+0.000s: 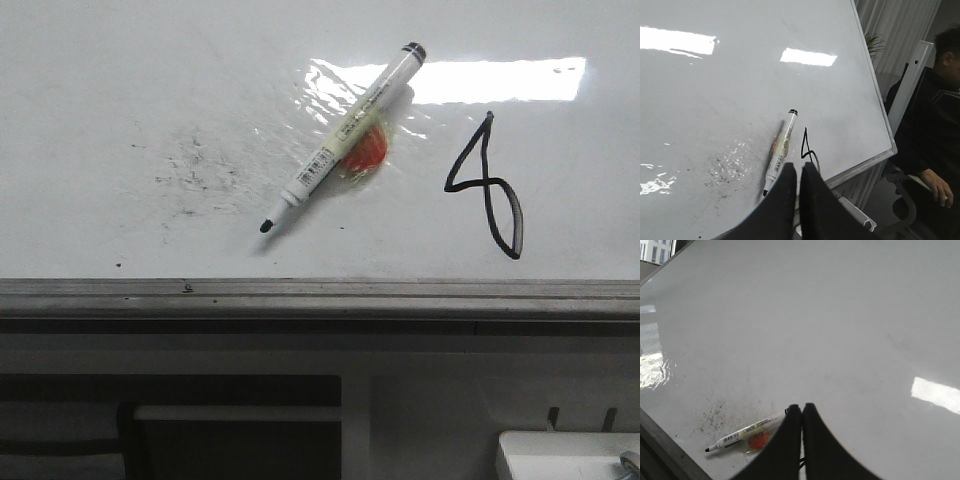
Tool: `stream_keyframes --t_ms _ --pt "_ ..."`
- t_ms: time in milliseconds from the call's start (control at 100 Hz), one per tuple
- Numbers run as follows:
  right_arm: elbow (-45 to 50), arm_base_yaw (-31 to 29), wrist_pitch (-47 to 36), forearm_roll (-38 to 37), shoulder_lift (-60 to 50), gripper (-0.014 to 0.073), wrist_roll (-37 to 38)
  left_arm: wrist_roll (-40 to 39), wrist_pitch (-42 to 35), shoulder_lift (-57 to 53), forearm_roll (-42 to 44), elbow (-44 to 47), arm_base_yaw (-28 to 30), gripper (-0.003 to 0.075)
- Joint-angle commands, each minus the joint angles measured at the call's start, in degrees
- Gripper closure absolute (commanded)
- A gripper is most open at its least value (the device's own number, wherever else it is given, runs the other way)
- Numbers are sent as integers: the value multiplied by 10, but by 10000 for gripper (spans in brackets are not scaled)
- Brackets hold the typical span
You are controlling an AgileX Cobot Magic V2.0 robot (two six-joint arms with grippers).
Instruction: Write number 8 on whiteboard
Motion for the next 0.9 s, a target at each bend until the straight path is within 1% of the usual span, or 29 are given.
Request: stream_keyframes --t_ms 0,70,140,180,190,210,250,290,310,330,350,380,390,400,410,430,470,500,510,530,540,570,580,590,600,650,700,800,890 --pt "-13 -3 -30 9 6 657 1 -2 2 5 -7 -16 -5 741" --pt "-13 -3 -30 9 6 657 1 -2 -26 5 -5 -15 3 741" --pt "-13 -3 -30 9 6 657 1 -2 -40 5 31 -5 25 741" --pt "-13 -3 -30 9 6 657 1 -3 -31 5 64 7 42 741" --pt "-13 -3 -30 9 6 657 1 -5 -27 5 89 12 53 741" --pt "-13 -3 -30 9 6 657 1 -9 -15 5 110 20 61 741" --pt "-13 -3 -30 9 6 657 1 -42 9 5 195 37 89 741" --pt "-13 -3 -30 9 6 657 1 -101 39 5 301 51 120 741" --pt "-13 -3 -30 9 6 657 1 -129 46 5 336 59 132 741" --pt "-13 -3 -30 9 6 657 1 -195 60 5 405 66 156 741" --pt "-13 -3 -30 9 6 657 1 -231 71 5 439 72 169 741" --pt "-13 -3 -30 9 6 657 1 -324 86 5 521 79 203 741" --pt "-13 -3 -30 9 6 657 1 -324 90 5 521 81 203 741" --pt "-13 -3 -30 9 6 657 1 -379 98 5 569 83 223 741" --pt "-13 -3 -30 9 6 657 1 -379 98 5 569 85 223 741" --pt "-13 -3 -30 9 6 657 1 -450 115 5 628 88 251 741" --pt "-13 -3 -30 9 6 657 1 -552 144 5 696 91 293 741" --pt "-13 -3 -30 9 6 657 1 -599 160 5 744 92 314 741" --pt "-13 -3 -30 9 6 657 1 -628 173 5 766 92 327 741" --pt "-13 -3 -30 9 6 657 1 -655 188 5 787 92 341 741" --pt "-13 -3 -30 9 6 657 1 -691 199 5 807 92 360 741" --pt "-13 -3 -30 9 6 657 1 -733 217 5 851 92 385 741" --pt "-13 -3 -30 9 6 657 1 -743 221 5 851 92 385 741" --pt "-13 -3 -30 9 6 657 1 -761 230 4 872 92 403 741" --pt "-13 -3 -30 9 6 657 1 -761 234 4 872 92 403 741" --pt "-13 -3 -30 9 6 657 1 -813 252 -5 915 97 444 741" --pt "-13 -3 -30 9 6 657 1 -846 253 -20 946 106 473 741" --pt "-13 -3 -30 9 6 657 1 -934 252 -67 1026 129 505 741" --pt "-13 -3 -30 9 6 657 1 -990 252 -112 1069 150 512 741"
